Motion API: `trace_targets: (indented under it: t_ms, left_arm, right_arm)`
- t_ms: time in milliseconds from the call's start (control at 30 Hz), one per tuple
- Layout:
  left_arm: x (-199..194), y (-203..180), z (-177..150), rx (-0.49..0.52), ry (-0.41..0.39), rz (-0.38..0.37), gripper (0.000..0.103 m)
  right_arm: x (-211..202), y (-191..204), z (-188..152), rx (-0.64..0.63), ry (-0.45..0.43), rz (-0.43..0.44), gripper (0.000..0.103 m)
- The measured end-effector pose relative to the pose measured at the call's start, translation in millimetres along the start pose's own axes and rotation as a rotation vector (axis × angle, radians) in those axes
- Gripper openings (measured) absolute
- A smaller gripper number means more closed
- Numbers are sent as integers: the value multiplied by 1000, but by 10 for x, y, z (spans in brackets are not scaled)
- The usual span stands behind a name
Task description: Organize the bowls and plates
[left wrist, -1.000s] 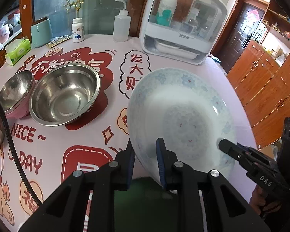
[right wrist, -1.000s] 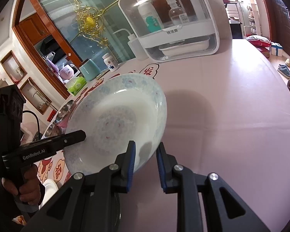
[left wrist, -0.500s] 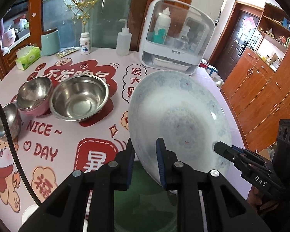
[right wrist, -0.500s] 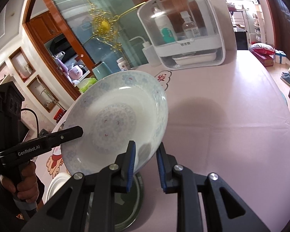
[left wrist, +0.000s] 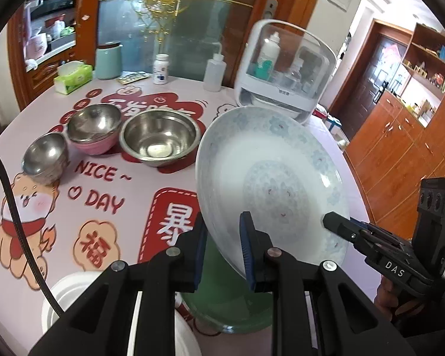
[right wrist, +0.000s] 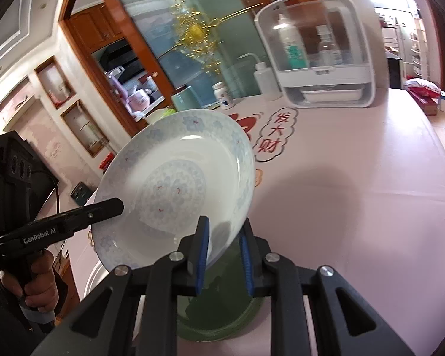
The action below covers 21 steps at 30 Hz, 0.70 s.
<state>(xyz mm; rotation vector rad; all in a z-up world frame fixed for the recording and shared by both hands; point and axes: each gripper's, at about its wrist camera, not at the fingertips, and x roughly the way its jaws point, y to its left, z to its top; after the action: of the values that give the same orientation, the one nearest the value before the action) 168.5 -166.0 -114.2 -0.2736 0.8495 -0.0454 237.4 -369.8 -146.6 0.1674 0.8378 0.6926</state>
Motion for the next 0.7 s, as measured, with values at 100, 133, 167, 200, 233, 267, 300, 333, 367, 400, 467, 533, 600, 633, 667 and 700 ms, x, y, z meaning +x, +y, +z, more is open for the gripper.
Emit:
trace_targets:
  t_ms: [100, 133, 167, 200, 233, 267, 300, 333, 367, 400, 467, 533, 600, 633, 667, 700]
  left_arm:
    - [-112, 86, -78, -16, -11, 14, 19]
    - [-170, 129, -120, -22, -16, 21, 19]
    - [-216, 159, -151, -28, -19, 24, 19]
    - [-252, 188, -174, -34, -22, 29, 19]
    - [-312, 235, -219, -42, -26, 35, 19]
    - [-355, 264, -249, -46, -28, 40, 19]
    - [-397, 301, -279, -52, -31, 45, 19]
    - [-457, 352, -328, -60, -34, 52, 19]
    - [-509, 398, -373, -65, -38, 57, 19]
    - [-535, 424, -400, -69, -38, 62, 19]
    - [-629, 507, -497, -79, -36, 74, 19]
    - [-722, 592, -601, -90, -32, 85, 19]
    - [-789, 666, -692, -99, -28, 93, 19]
    - [-825, 702, -737, -104, -24, 98, 19]
    - [-875, 753, -798, -109, -19, 104, 19]
    - [-902, 779, -835, -112, -17, 108, 19]
  right_arm:
    - [20, 136, -31, -20, 13, 22, 19]
    - [25, 185, -44, -27, 16, 30, 19]
    - [32, 232, -57, -34, 19, 37, 19]
    - [32, 275, -75, -40, 20, 41, 19]
    - [45, 329, -92, -48, 24, 47, 19]
    - [55, 381, -113, -54, 29, 53, 19]
    - [65, 428, -135, -61, 34, 57, 19]
    - [76, 490, -164, -68, 41, 63, 19]
    - [78, 539, -189, -72, 45, 68, 19]
    - [85, 586, -215, -78, 51, 75, 19]
    - [97, 701, -271, -93, 61, 86, 19]
    - [105, 813, -331, -107, 70, 96, 19]
    - [115, 904, -391, -119, 81, 105, 19]
    - [122, 964, -431, -125, 88, 109, 19]
    - [125, 1012, -464, -129, 95, 113, 19]
    - [133, 1054, -496, -131, 104, 116, 19]
